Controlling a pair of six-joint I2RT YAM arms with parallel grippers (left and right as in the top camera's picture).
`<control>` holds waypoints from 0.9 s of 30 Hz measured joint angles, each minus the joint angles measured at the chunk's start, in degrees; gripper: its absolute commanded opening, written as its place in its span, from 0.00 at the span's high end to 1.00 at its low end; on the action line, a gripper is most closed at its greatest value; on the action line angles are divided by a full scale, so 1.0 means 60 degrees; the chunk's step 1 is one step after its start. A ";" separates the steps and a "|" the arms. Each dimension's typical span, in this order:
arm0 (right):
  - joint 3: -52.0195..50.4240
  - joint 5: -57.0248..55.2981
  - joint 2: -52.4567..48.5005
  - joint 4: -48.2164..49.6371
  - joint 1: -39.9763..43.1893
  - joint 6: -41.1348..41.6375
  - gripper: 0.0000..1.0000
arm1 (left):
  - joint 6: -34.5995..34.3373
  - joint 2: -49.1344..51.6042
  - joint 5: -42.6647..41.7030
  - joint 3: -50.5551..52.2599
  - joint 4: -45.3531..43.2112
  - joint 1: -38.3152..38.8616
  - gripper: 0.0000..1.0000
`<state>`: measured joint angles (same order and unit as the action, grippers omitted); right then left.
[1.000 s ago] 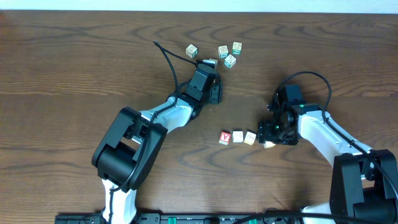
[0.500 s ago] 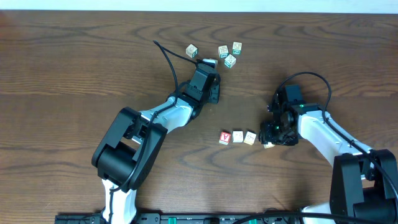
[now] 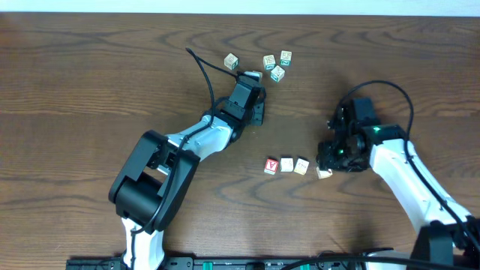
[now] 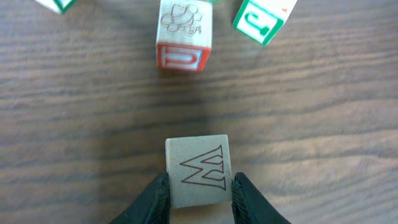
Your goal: Lift 5 blocks
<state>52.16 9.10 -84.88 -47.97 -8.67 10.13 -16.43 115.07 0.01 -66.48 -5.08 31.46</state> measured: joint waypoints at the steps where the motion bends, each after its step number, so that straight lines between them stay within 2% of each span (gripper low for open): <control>1: 0.0044 0.0000 0.0051 -0.0007 0.0000 -0.0036 0.56 | 0.0018 -0.0098 0.0000 0.0000 0.0240 0.0000 0.81; 4: 0.0102 -0.0095 0.0106 -0.0069 0.0015 -0.0058 0.83 | 0.0044 -0.0441 0.0000 0.0007 0.1188 0.0007 0.81; 6: 0.0102 -0.0222 0.0106 -0.0171 0.0124 0.0029 0.97 | 0.0066 -0.0743 0.0000 0.0015 0.1876 0.0011 0.87; 7: 0.0102 -0.0226 0.0106 -0.0182 0.0226 0.0095 0.99 | 0.0066 -0.0871 -0.0004 0.0018 0.2164 0.0018 0.88; 12: 0.0102 -0.0222 0.0106 -0.0189 0.1042 0.0106 0.99 | 0.0066 -0.1188 0.0029 0.0022 0.3410 0.0189 0.91; 18: 0.0084 -0.0222 0.0106 -0.0135 0.2040 0.0178 0.99 | 0.0062 -0.1191 0.0066 0.0022 0.3858 0.1078 0.91; 22: -0.0393 -0.0222 0.0106 0.0284 0.2073 0.0208 0.99 | -0.0076 -0.1209 0.0255 0.0018 0.4098 0.1643 0.92; 27: -0.1082 -0.0222 0.0087 0.0372 0.2069 0.0186 0.99 | -0.0335 -0.1213 0.0350 0.0022 0.4146 0.1730 0.92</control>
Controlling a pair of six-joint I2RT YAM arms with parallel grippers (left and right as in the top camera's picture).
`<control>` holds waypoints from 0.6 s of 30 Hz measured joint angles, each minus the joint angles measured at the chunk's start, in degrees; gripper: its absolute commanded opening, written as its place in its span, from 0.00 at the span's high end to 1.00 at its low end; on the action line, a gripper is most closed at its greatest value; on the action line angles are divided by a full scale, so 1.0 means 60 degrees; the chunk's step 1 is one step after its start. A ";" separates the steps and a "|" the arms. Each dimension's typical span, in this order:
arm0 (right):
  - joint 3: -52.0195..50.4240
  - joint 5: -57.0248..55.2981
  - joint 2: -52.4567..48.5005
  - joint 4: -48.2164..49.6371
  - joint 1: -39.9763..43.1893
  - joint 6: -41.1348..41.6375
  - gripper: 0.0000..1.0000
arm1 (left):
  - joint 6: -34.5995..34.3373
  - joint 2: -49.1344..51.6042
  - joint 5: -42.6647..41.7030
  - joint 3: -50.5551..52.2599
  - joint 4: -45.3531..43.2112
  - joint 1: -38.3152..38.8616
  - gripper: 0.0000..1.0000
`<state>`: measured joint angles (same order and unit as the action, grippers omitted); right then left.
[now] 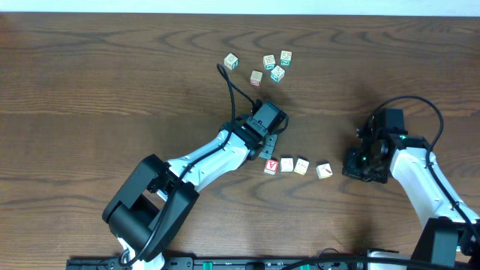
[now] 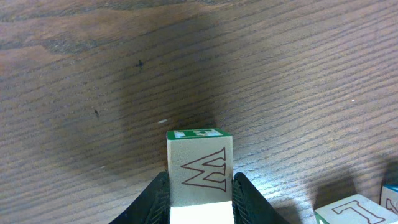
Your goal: Lift 5 blocks
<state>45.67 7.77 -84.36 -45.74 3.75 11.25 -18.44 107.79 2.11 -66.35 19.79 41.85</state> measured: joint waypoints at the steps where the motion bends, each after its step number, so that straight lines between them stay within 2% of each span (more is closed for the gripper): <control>1: -0.0036 0.0000 -0.0022 0.0018 0.0000 -0.0022 0.99 | -0.0076 0.0000 0.0004 0.0000 0.0015 0.0000 0.92; 18: 0.0040 0.1202 -0.1665 0.0616 -0.0364 -0.1016 0.99 | -0.0131 -0.0270 0.0401 0.0062 0.1260 0.0000 0.92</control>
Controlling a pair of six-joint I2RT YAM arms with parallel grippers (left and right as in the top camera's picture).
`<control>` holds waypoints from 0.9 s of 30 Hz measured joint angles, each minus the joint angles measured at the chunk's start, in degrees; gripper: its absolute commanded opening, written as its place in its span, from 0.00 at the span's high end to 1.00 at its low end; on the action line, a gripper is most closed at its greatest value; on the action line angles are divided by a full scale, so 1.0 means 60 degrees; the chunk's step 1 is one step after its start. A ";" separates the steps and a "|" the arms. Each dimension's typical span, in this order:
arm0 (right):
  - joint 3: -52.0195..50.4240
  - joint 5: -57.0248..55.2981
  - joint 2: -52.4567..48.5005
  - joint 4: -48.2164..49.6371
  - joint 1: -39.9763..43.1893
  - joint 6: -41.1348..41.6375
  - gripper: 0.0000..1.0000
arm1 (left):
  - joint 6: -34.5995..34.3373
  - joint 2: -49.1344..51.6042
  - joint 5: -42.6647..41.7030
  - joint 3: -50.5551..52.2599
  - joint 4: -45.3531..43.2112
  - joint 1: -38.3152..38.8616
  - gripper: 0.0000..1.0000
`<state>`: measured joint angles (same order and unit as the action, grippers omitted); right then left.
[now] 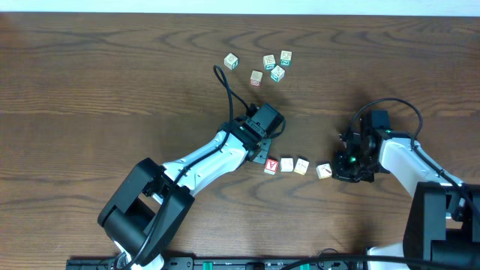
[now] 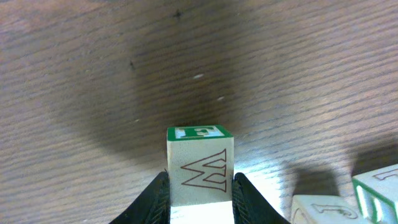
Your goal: Lift 5 blocks
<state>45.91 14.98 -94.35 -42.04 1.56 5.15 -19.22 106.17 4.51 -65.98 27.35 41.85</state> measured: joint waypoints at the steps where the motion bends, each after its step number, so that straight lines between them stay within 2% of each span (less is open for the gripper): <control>1: 0.0022 0.0047 -0.0033 0.0029 -0.0073 -0.0036 0.99 | 0.0004 -0.0015 0.0029 0.0000 0.0098 0.0000 0.92; 12: 0.0073 0.0237 -0.0113 0.0102 -0.0372 -0.0284 0.99 | 0.0004 -0.0135 -0.0106 -0.0011 0.0911 -0.0004 0.92; 27: 0.0069 0.0707 -0.0200 0.0393 -0.0379 -0.0936 0.99 | -0.0313 -0.0160 -0.1100 -0.0007 0.0845 -0.0036 0.92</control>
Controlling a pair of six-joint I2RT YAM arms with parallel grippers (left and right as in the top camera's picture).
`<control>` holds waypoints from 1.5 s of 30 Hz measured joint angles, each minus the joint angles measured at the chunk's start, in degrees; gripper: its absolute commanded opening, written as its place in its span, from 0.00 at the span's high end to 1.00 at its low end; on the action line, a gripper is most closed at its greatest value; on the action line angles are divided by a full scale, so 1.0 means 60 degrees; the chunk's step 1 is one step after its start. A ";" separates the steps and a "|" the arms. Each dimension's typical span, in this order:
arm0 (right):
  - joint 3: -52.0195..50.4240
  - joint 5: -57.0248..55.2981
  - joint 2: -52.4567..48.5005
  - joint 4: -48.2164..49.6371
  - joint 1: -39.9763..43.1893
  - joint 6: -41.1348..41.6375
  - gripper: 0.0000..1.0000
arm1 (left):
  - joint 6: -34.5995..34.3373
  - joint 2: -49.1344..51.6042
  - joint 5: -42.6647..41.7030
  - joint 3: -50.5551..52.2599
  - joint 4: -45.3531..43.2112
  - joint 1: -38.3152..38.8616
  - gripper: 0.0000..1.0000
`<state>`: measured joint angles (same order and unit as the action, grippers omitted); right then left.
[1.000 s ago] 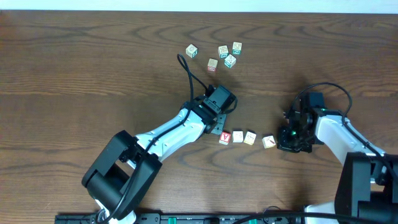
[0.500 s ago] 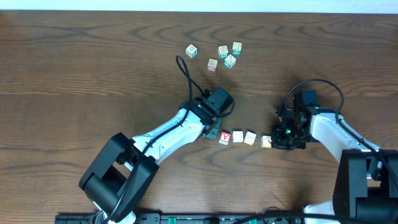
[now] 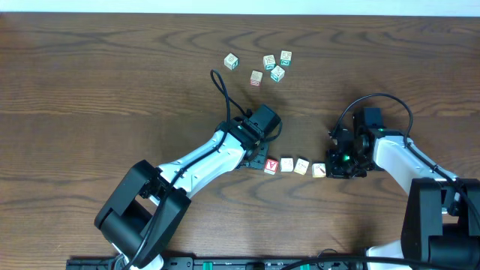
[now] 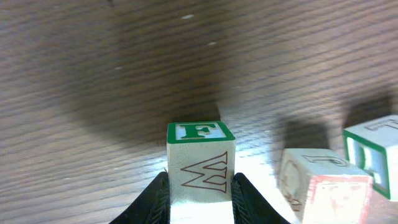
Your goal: Lift 5 blocks
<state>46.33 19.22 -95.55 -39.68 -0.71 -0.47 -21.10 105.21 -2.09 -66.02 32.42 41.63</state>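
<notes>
In the left wrist view my left gripper [image 4: 200, 190] is shut on a pale block [image 4: 200, 163] with an outlined E on its near face and a green F on top. It hangs just left of a row of blocks: a red-lettered one [image 4: 320, 183] and a green-edged one [image 4: 373, 155]. Overhead, the left gripper [image 3: 257, 152] hides its block beside the red block [image 3: 271, 166] that ends the row. The right gripper [image 3: 335, 162] stands against the row's rightmost block [image 3: 319, 170]; how its jaws stand is hidden.
Several loose blocks [image 3: 268, 61] lie in a cluster at the back of the wooden table [image 3: 90, 90]. Black cables loop above both wrists. The right arm [image 3: 405, 161] comes in from the lower right.
My left gripper, still holding the E block, has shifted nearer the row, so two row blocks show larger in its view. The right gripper has moved left, and the rightmost block sits closer to the row.
My left gripper was shut on the E block near the back cluster while the right gripper was over a block right of the row. Then the left held its block near the row's left end and the right stood clear. Both have since closed in on the row.
</notes>
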 measured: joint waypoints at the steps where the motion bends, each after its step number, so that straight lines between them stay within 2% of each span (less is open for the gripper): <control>1: 0.0000 0.0036 -0.0007 0.0015 0.0000 -0.0033 0.99 | -0.0015 0.0004 -0.0117 0.0000 -0.0047 0.0000 0.92; 28: -0.0033 0.0667 -0.0120 0.0441 0.0000 -0.0029 0.99 | -0.0732 0.0022 -0.0973 0.0018 -0.0004 0.0168 0.91; 31: -0.0036 0.0667 -0.0120 0.0444 0.0000 -0.0029 0.99 | -0.0732 0.0018 -0.1035 0.0018 0.0076 0.0171 0.84; 33: -0.0036 0.0667 -0.0120 0.0452 0.0000 -0.0029 0.99 | -0.0732 0.0018 -0.1060 0.0018 0.0095 0.0171 0.83; 34: -0.0036 0.0667 -0.0120 0.0455 0.0000 -0.0029 0.99 | -0.0732 0.0018 -0.1064 0.0018 0.0095 0.0171 0.76; 40: -0.0036 0.0670 -0.0120 0.0459 0.0000 -0.0029 0.99 | -0.0747 0.0018 -0.1107 0.0018 0.0113 0.0171 0.63; 45: -0.0036 0.0670 -0.0120 0.0492 0.0000 -0.0033 0.99 | -0.0765 0.0197 -0.1169 0.0197 0.0386 0.0219 0.59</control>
<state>46.11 23.24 -96.27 -36.73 -0.71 -0.67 -25.69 106.39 -9.10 -64.84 34.74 42.94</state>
